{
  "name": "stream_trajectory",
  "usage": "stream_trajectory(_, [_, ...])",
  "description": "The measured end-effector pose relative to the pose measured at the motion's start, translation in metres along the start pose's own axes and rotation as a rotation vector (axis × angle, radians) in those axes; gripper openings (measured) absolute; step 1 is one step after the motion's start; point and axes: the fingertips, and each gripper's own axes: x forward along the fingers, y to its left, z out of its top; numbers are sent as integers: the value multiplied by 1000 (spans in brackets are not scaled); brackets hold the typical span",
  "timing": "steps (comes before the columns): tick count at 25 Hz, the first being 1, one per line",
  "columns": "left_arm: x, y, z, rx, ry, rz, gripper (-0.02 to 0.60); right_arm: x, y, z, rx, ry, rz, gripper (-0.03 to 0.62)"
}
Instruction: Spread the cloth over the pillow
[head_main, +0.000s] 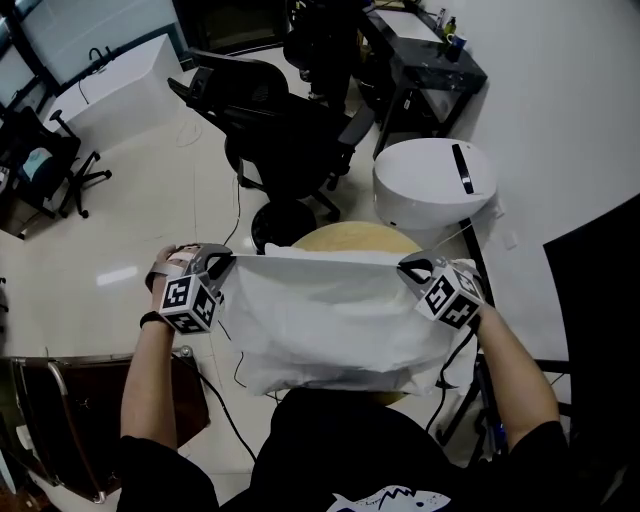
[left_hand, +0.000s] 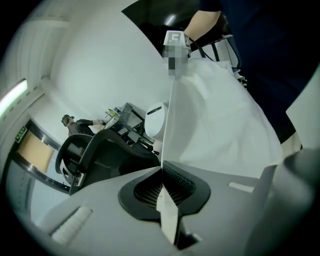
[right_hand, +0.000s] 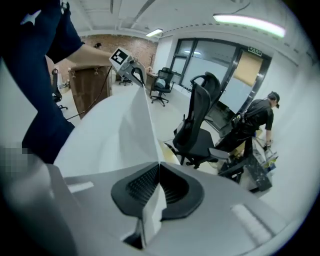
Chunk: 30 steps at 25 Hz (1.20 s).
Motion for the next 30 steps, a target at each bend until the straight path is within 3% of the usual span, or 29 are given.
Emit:
stream_trajectory(6, [70,21,-19,-113,-31,-72,1,26,-47,-4,56,76,-148,11])
stream_trajectory(13, [139,38,-26,-135,-40,-120,0,57,-89,-21,38,193,-248,11])
stream_trajectory(18, [172,41,-24,-138,-39,-159,0,75,-112,-38,35,256,-286,12])
stream_trajectory(26, [218,50,-25,-123,-7,-157,0,106,-138,-62,67,308,-341,12])
stream_trajectory(30, [240,34,-32,-134,34,-220,0,126,-136,-76,93,337,-314,12])
